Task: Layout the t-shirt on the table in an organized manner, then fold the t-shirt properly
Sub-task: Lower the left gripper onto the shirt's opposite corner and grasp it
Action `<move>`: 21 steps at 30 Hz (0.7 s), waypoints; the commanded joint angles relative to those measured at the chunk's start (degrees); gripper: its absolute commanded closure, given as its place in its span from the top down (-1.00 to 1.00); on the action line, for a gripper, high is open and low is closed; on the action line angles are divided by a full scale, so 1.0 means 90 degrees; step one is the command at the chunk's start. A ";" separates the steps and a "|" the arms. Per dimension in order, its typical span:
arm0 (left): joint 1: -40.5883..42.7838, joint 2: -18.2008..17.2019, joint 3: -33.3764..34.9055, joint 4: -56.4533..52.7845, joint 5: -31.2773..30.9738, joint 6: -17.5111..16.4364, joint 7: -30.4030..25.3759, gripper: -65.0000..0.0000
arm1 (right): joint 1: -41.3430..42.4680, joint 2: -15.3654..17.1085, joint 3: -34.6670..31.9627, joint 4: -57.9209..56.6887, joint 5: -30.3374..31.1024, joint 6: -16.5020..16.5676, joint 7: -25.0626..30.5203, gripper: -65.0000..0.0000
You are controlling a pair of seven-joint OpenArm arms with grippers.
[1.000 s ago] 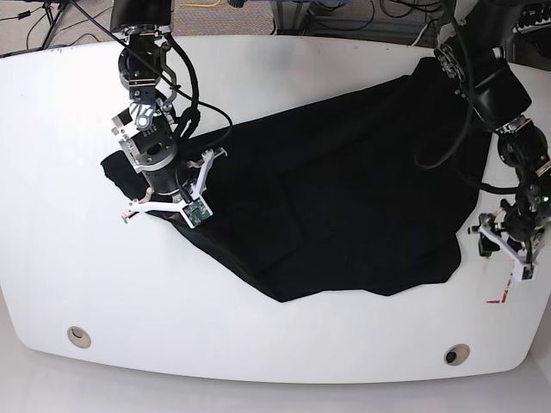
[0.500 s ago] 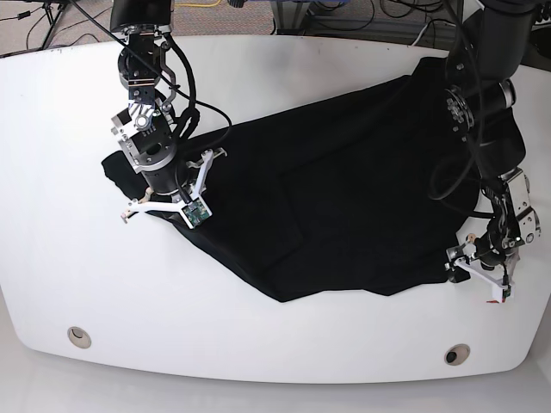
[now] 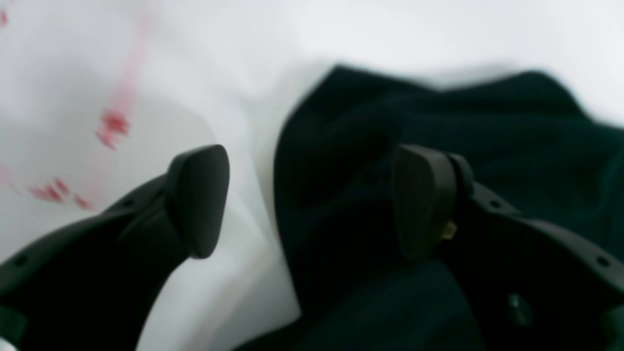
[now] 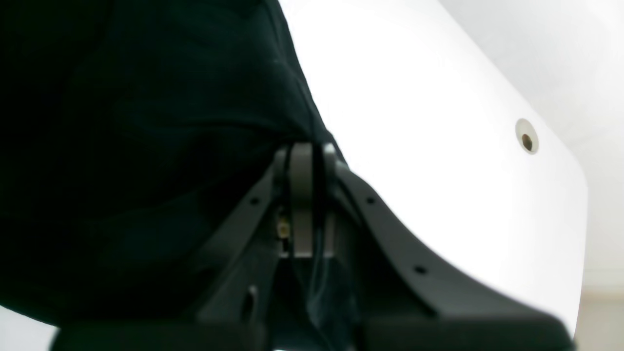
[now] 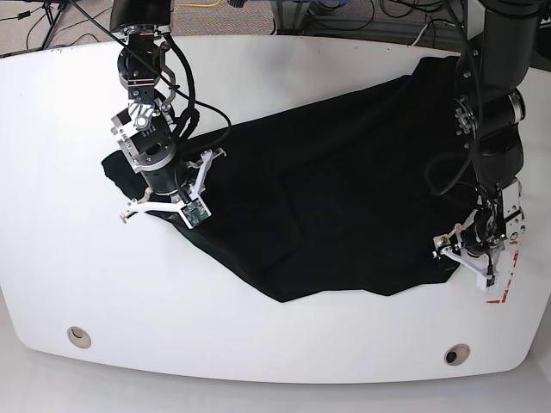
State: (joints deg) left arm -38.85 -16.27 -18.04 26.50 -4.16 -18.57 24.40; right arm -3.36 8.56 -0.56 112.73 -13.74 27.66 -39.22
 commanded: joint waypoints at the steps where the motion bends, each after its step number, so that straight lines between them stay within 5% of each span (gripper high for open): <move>1: -0.0250 0.0084 -0.0003 0.0098 -0.0079 -0.0022 -0.0138 0.52 | 0.0104 0.0031 0.0018 0.0129 -0.0002 -0.0040 0.0172 -1.00; 10: -0.0201 0.0397 0.0007 0.0088 -0.0050 -0.0032 -0.0138 0.51 | 0.0094 0.0031 0.0038 0.0129 -0.0002 -0.0040 0.0172 -1.00; 13: -0.0201 0.0436 0.0007 0.0088 -0.0040 -0.0120 -0.0138 0.36 | 0.0094 0.0031 0.0038 0.0129 -0.0002 -0.0040 0.0172 -1.00; 21: -0.0201 0.0445 0.0007 0.0088 -0.0040 -0.0315 -0.0157 -0.76 | 0.0094 0.0031 0.0038 0.0139 -0.0002 -0.0040 0.0172 -1.00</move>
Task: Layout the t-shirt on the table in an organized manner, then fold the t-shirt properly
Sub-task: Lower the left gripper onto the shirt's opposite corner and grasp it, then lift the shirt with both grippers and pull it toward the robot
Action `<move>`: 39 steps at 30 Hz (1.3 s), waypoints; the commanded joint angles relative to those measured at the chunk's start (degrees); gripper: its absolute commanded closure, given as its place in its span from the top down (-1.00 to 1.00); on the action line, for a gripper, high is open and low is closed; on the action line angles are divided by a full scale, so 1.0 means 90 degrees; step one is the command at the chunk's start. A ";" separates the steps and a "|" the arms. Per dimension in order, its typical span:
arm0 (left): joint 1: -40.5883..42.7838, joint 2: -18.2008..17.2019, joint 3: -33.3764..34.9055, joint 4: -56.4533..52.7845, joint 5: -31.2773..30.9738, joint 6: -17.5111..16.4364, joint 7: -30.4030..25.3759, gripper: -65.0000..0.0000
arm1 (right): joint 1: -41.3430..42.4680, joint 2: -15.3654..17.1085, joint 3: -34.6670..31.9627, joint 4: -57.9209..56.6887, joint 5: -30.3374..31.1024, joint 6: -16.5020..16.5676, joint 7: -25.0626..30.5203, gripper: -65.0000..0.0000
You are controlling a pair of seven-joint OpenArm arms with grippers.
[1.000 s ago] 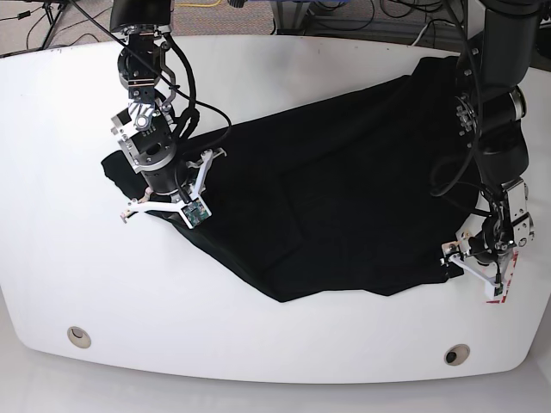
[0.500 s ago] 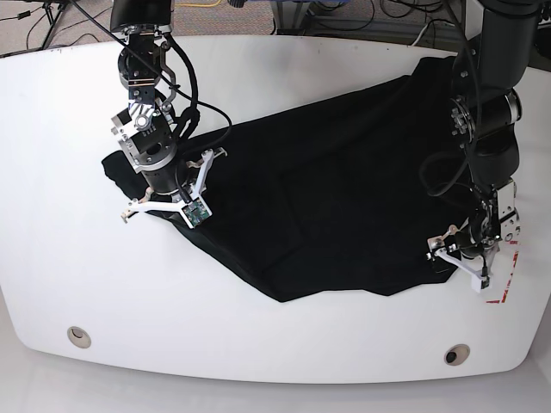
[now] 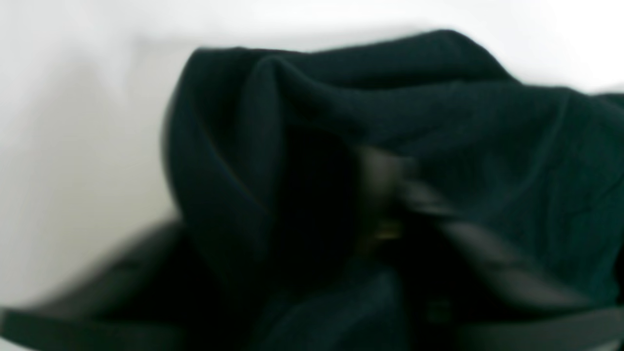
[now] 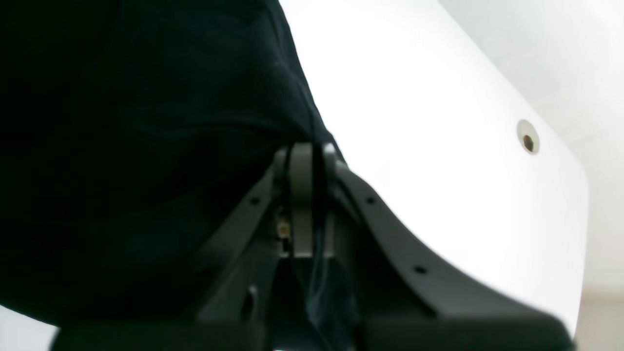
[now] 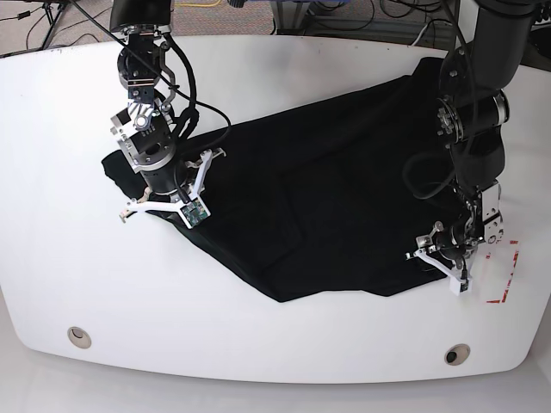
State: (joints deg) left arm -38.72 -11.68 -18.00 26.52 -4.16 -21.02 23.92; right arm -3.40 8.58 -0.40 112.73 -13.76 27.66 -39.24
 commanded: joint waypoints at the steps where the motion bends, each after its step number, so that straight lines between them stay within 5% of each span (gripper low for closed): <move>1: -0.0216 -0.0065 0.0002 0.0086 -0.0040 -0.0043 -0.0104 -0.93 | 0.0099 0.0028 0.0021 0.0139 0.0000 -0.0040 0.0175 -1.00; 12: 0.0029 -0.0104 -0.0027 0.0828 -0.0079 -0.0073 0.0053 -1.00 | 0.0109 0.0048 0.0021 0.0198 0.0000 -0.0040 0.0175 -1.00; 22: 0.1035 -0.0104 -0.0037 0.4042 -0.0099 -0.0493 0.1381 -1.00 | 0.0236 0.0087 0.0157 0.0491 -0.0049 -0.0021 0.0175 -1.00; 31: 0.1777 -0.0260 -0.0310 0.6474 -0.0089 -0.0815 0.2153 -1.00 | 0.0861 0.0048 0.0704 0.0461 -0.0039 0.0516 0.0146 -1.00; 39: 0.1494 -0.0289 -0.0838 0.7344 -0.0050 -0.1079 0.2915 -1.00 | 0.1740 0.0107 0.1056 0.0373 -0.0049 0.0907 0.0116 -1.00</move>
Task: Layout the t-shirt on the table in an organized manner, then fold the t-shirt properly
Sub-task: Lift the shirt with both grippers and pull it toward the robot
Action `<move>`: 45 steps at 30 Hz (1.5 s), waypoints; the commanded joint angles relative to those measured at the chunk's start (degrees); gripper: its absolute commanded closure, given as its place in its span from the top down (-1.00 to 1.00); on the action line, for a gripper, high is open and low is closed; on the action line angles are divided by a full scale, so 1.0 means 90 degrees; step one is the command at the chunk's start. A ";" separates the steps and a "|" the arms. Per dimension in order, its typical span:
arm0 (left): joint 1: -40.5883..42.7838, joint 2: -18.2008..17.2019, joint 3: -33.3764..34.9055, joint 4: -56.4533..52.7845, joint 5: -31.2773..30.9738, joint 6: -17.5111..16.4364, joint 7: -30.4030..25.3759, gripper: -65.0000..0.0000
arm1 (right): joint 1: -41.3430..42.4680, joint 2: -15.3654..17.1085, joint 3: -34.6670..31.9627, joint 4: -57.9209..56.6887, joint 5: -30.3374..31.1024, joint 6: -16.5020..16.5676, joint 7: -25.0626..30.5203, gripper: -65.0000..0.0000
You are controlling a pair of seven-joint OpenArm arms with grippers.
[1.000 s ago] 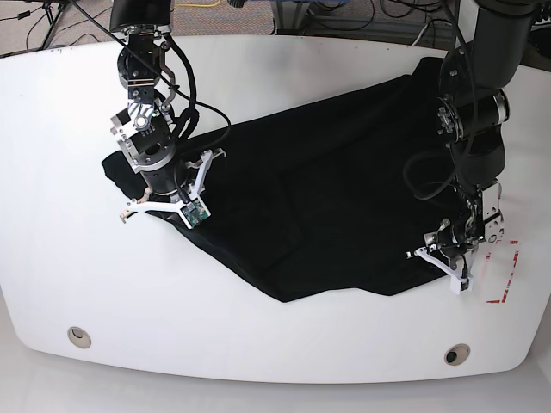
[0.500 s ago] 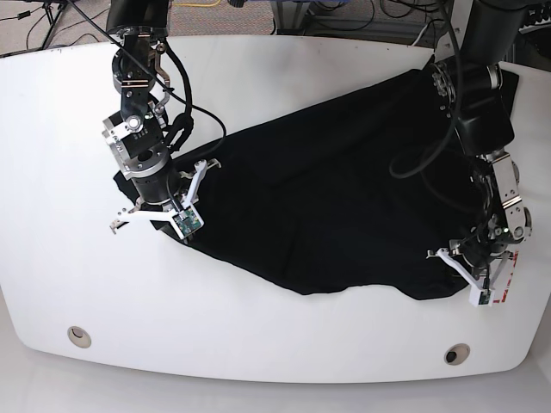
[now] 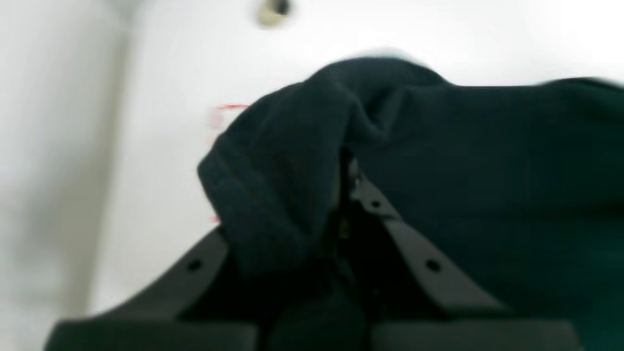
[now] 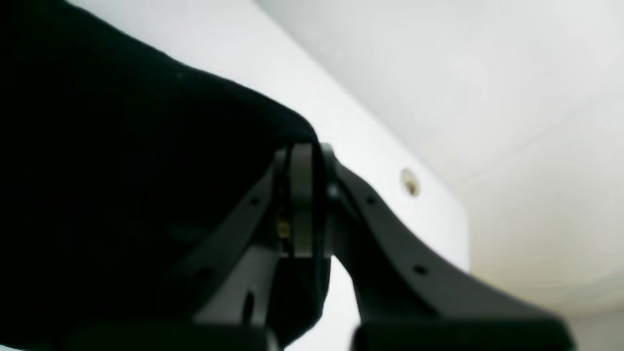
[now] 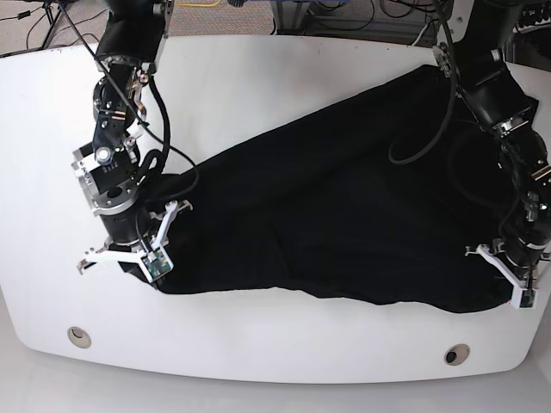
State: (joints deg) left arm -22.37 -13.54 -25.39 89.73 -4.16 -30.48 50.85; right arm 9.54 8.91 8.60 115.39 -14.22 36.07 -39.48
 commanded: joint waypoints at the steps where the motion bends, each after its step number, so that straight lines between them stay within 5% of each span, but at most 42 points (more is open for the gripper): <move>1: -0.0391 -0.0083 -0.0017 0.0389 -0.0040 -0.0047 0.0011 -1.00 | 0.0390 0.0109 0.0085 0.0077 0.0002 -0.0008 0.0143 -1.00; 22: -0.2901 -0.0356 -0.0027 0.1512 -0.0079 -0.0047 0.1906 -1.00 | 0.3028 0.0979 0.0085 -0.0167 0.0022 0.0177 -0.0687 -1.00; 27: -0.3556 -0.0356 -0.0007 0.1512 -0.0079 -0.0047 0.2042 -1.00 | 0.3839 0.1135 0.0085 -0.0196 0.0012 0.0436 -0.1117 -1.00; 45: -0.4777 -0.0347 0.0511 0.1473 -0.0070 -0.0047 0.2062 -1.00 | 0.5401 0.1887 -0.0531 -0.0177 0.0051 0.0436 -0.1820 -1.00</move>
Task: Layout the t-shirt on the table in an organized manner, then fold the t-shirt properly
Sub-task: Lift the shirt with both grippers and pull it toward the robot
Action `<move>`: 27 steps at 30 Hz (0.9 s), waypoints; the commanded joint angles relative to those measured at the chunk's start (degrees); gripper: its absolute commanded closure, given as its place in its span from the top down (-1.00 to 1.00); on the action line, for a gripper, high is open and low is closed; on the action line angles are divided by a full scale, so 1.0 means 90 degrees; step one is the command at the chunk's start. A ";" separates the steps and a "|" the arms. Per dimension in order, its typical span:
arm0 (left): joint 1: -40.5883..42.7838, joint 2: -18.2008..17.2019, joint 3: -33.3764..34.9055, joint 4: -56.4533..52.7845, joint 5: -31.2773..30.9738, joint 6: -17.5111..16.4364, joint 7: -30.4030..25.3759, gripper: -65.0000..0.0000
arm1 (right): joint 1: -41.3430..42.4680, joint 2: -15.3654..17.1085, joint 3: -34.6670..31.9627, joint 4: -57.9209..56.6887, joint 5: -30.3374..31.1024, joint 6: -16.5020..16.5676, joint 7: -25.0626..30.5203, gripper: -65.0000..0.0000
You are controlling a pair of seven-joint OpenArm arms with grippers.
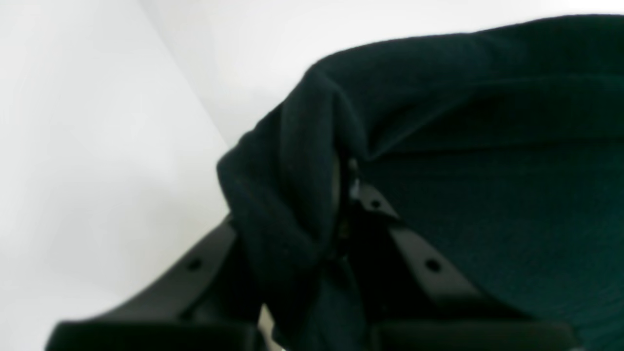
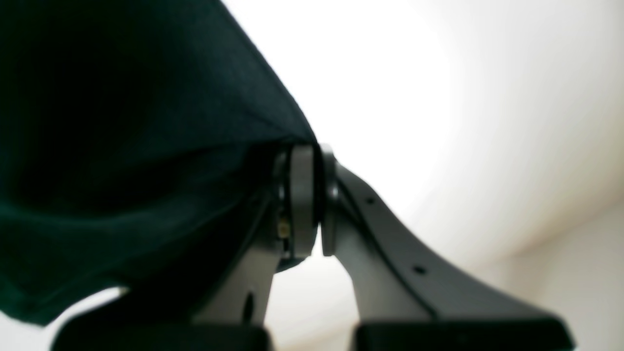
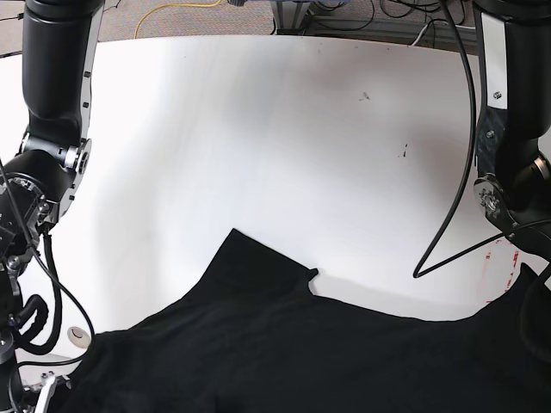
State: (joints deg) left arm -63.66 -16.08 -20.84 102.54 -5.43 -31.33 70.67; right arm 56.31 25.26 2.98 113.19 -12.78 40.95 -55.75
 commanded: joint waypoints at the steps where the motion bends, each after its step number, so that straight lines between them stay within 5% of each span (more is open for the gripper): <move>1: -0.0072 -0.0065 0.0005 0.0050 0.0071 0.0048 -0.0141 -1.00 | 0.0185 0.0070 0.0123 0.0068 -0.0109 -0.0105 -0.0023 -1.00; 27: 0.0660 -0.0036 0.0005 0.0040 0.0052 0.0028 -0.0151 -1.00 | -0.0704 -0.0213 0.0533 0.0000 -0.0109 -0.0105 -0.0004 -1.00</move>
State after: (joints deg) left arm -55.70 -15.79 -20.93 102.50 -4.82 -31.48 71.09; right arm 47.86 23.07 7.55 113.34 -13.32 40.80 -56.45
